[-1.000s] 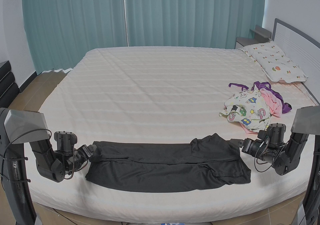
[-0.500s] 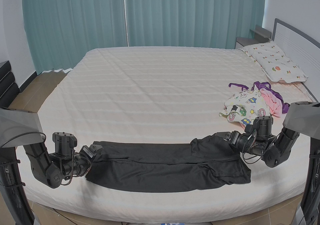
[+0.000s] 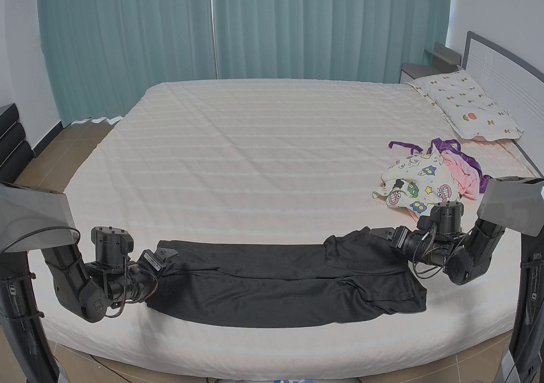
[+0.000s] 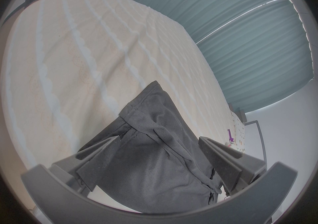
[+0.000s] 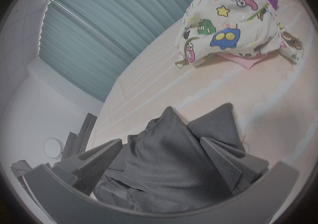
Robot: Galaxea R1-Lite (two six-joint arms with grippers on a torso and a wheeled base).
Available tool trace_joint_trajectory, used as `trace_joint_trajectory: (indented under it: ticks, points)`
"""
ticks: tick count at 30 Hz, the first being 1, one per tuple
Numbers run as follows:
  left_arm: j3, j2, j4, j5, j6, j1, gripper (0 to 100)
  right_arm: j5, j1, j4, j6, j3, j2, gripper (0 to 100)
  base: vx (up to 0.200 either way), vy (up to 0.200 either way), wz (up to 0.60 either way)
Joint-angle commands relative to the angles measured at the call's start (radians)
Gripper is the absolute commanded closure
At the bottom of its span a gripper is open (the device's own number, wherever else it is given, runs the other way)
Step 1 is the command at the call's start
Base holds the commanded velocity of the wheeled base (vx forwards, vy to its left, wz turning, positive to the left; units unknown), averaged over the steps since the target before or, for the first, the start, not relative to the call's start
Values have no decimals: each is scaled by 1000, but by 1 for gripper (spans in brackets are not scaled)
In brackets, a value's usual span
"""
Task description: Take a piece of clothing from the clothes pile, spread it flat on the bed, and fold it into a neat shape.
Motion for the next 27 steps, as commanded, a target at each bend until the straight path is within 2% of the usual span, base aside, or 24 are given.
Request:
trace_joint_trajectory:
  ticks: [1,27]
  points:
    - [0,12,-2,0,-1,-1,0,-1,12,0,1,-23,33,0,0,0,0]
    - [5,21,-8,0,1,-4,0,-11,-24,-26,-14,-49,97,0,0,0,0]
